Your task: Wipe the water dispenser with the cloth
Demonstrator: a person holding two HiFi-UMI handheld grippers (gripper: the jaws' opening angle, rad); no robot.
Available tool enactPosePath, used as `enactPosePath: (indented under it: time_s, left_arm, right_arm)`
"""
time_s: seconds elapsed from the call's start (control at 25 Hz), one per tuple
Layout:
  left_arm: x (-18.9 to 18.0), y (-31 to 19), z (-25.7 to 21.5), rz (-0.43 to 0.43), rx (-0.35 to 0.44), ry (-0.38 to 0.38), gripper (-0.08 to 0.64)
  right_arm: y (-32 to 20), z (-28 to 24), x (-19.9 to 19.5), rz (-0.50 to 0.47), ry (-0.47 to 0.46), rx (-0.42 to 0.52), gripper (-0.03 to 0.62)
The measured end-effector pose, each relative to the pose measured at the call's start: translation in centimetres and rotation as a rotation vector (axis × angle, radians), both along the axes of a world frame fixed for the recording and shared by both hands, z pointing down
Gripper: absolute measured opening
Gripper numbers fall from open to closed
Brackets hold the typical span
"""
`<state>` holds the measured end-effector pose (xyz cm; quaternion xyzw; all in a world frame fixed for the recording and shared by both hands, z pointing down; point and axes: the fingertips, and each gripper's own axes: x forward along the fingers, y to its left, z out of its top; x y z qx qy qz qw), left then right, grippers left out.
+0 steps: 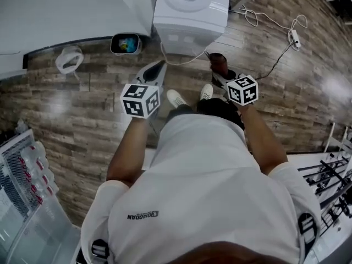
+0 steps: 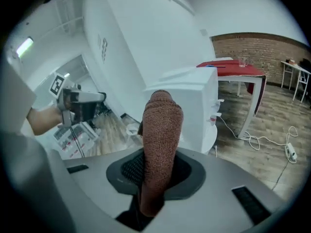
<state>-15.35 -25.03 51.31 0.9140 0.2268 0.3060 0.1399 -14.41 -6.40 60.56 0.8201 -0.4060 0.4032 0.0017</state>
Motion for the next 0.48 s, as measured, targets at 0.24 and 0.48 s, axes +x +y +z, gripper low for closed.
enactPosePath:
  time_s: [0.24, 0.48]
  left_arm:
    - [-0.6, 2.5, -1.9, 0.022, -0.002, 0.032, 0.002]
    - [-2.6, 5.9, -5.2, 0.015, 0.007, 0.090, 0.002]
  right_arm:
    - [-1.7, -9.0, -0.7, -0.005, 0.093, 0.199, 0.071]
    - [-0.3, -16.8, -2.2, 0.042, 0.145, 0.443, 0.071]
